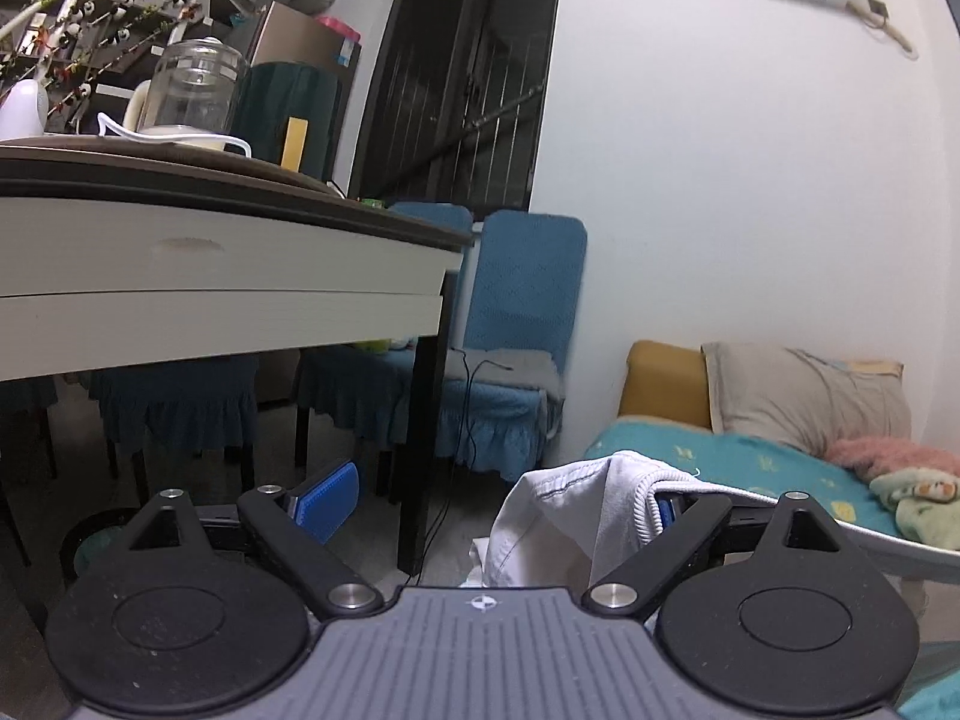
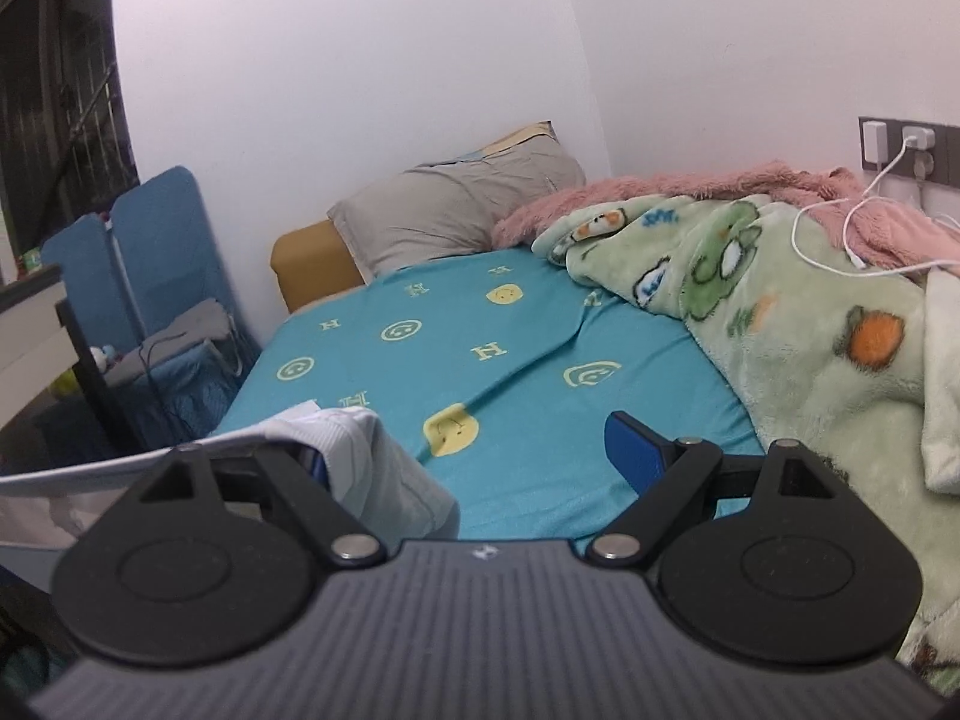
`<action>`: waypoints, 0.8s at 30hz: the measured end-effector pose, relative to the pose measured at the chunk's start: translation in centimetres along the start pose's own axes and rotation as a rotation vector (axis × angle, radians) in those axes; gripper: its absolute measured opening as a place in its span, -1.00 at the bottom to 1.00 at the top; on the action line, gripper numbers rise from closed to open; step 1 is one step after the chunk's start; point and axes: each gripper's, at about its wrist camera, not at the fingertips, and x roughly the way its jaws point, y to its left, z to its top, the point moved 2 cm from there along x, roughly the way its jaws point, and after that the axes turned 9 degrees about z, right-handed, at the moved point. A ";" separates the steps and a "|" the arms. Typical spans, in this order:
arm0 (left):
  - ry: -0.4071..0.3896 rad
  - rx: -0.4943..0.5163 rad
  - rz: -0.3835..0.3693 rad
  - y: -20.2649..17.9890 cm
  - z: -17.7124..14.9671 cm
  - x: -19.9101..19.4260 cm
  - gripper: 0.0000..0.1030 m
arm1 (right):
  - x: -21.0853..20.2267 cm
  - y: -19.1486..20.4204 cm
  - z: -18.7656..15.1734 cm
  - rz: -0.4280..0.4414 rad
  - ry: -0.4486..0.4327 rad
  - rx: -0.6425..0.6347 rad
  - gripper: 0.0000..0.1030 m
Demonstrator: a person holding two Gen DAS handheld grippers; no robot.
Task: Fold clothes
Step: 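Raise the T-shirt high with both tools and shake it out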
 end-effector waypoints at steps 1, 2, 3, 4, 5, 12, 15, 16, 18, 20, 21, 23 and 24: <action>-0.002 0.005 0.001 -0.1 -0.1 0.0 0.81 | 0.1 0.0 0.0 -0.001 -0.001 -0.001 0.69; -0.004 0.011 0.001 -0.2 -0.2 -0.1 0.81 | 0.3 -0.1 0.0 -0.002 -0.001 0.002 0.69; -0.006 0.016 -0.001 -0.3 -0.3 -0.2 0.81 | 0.4 -0.3 0.0 -0.004 0.001 0.008 0.69; -0.007 0.021 -0.004 -0.5 -0.3 -0.1 0.81 | 0.5 -0.4 -0.1 -0.007 0.003 0.015 0.69; -0.008 0.027 -0.008 -0.6 -0.3 0.1 0.81 | 0.5 -0.7 -0.1 -0.008 0.006 0.024 0.69; -0.053 0.040 -0.007 -1.2 0.4 0.0 0.81 | 0.3 -1.2 0.2 -0.001 -0.007 0.076 0.69; -0.064 0.031 -0.017 -1.3 1.3 0.0 0.81 | -0.4 -0.7 1.2 -0.005 -0.037 0.076 0.69; -0.067 0.027 -0.022 -1.4 1.7 0.0 0.81 | -0.6 -0.6 1.7 -0.003 -0.049 0.080 0.69; -0.084 0.024 -0.037 -1.5 2.5 -0.2 0.82 | -1.0 -0.5 2.9 0.003 -0.073 0.093 0.69; -0.108 0.025 -0.055 -1.6 3.3 -0.5 0.83 | -1.5 -0.5 4.2 0.007 -0.099 0.112 0.69; -0.126 0.027 -0.063 -1.7 3.8 -0.9 0.83 | -1.7 -0.5 4.7 0.007 -0.109 0.127 0.69; -0.162 0.033 -0.080 -1.7 4.8 -1.6 0.83 | -2.2 -0.5 5.6 0.006 -0.125 0.156 0.69; -0.178 0.034 -0.089 -1.7 5.4 -1.9 0.83 | -2.5 -0.4 6.0 0.005 -0.131 0.163 0.69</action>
